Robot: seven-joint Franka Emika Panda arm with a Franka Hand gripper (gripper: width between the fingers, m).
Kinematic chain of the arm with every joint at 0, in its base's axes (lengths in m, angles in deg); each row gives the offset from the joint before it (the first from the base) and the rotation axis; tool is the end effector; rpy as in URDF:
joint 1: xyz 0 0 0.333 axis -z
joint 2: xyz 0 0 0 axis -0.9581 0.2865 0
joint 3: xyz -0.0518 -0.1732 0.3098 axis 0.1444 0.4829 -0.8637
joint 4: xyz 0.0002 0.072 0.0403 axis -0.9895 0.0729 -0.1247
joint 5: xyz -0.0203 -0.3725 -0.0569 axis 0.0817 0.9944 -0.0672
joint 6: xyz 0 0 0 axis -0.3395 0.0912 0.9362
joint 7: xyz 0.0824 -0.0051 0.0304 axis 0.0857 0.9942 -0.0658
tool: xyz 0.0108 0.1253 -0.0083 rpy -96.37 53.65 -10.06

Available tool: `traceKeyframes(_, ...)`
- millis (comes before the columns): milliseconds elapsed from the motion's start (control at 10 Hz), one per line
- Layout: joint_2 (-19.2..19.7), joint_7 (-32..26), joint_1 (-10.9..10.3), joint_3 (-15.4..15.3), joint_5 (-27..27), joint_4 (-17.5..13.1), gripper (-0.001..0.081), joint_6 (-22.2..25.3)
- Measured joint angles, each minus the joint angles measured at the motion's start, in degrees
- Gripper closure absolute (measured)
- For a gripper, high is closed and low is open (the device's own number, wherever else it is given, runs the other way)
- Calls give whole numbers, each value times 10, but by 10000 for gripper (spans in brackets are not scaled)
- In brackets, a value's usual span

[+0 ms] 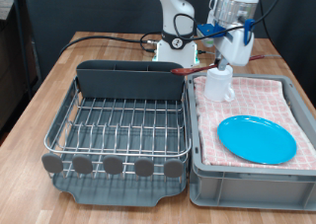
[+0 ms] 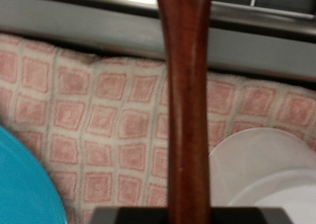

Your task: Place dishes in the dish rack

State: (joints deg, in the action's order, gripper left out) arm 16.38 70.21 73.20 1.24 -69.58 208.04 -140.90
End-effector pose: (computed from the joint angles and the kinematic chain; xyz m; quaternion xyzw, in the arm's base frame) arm 0.3894 0.0893 0.3626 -0.4550 0.8874 -0.0728 0.0130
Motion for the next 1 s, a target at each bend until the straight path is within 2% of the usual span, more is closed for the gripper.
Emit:
traceKeyframes(200, -36, 1, 1, 20, -2, 33, 720, 7)
traceKeyframes(600, -121, 1, 1, 54, -5, 84, 720, 53)
traceKeyframes(800, -116, 1, 1, 56, -5, 82, 720, 49)
traceKeyframes(1000, -115, 1, 2, 75, -5, 85, 720, 49)
